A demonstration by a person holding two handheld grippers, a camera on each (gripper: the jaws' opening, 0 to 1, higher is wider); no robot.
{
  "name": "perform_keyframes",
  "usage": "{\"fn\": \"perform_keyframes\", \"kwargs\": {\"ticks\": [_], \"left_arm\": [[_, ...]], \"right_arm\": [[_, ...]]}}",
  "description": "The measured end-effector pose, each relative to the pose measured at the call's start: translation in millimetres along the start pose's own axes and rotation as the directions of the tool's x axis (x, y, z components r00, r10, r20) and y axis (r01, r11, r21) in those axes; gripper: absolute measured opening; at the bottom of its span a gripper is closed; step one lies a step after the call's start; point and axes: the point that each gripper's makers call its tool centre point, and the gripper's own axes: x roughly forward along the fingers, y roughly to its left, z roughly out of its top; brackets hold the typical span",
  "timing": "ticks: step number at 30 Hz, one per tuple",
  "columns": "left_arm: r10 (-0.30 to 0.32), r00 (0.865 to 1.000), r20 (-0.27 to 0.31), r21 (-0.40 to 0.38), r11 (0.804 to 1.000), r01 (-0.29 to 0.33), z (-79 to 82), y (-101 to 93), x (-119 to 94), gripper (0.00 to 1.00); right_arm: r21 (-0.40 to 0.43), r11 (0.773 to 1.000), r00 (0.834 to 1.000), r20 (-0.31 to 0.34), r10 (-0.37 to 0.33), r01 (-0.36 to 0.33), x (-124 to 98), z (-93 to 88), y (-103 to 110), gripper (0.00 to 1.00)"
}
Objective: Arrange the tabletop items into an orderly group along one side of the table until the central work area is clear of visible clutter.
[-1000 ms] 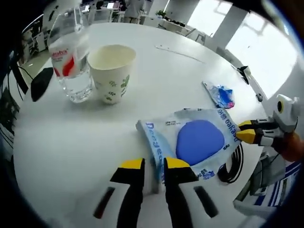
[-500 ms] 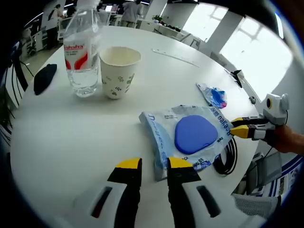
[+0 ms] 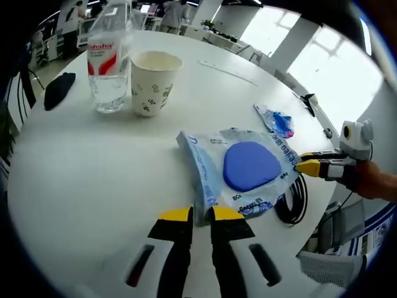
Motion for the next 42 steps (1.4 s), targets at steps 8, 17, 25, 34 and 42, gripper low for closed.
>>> {"fn": "perform_keyframes", "kwargs": {"ticks": [8, 17, 25, 34, 42], "left_arm": [[0.011, 0.999, 0.048, -0.060, 0.998, -0.008, 14.7, -5.2, 0.6, 0.00], [0.021, 0.996, 0.084, -0.092, 0.996, -0.013, 36.2, -7.4, 14.5, 0.00], [0.028, 0.991, 0.128, -0.167, 0.986, -0.007, 50.5, -11.5, 19.0, 0.00], [0.053, 0.984, 0.173, -0.277, 0.961, -0.004, 69.3, -3.5, 28.9, 0.00], [0.079, 0.978, 0.196, -0.364, 0.931, -0.002, 79.0, 7.8, 37.3, 0.00]], "right_arm": [[-0.010, 1.000, 1.000, 0.021, -0.002, 0.002, 4.6, 13.4, -1.2, 0.01], [-0.023, 1.000, 0.998, 0.063, -0.007, 0.009, 8.4, 36.8, -14.8, 0.00], [-0.021, 1.000, 0.998, 0.064, -0.014, 0.016, 10.5, 44.6, -24.8, 0.00], [-0.013, 1.000, 0.998, 0.056, -0.020, 0.021, 18.6, 51.8, -30.7, 0.00], [-0.003, 1.000, 0.999, 0.041, -0.026, 0.026, 31.4, 55.1, -33.6, 0.00]]}}
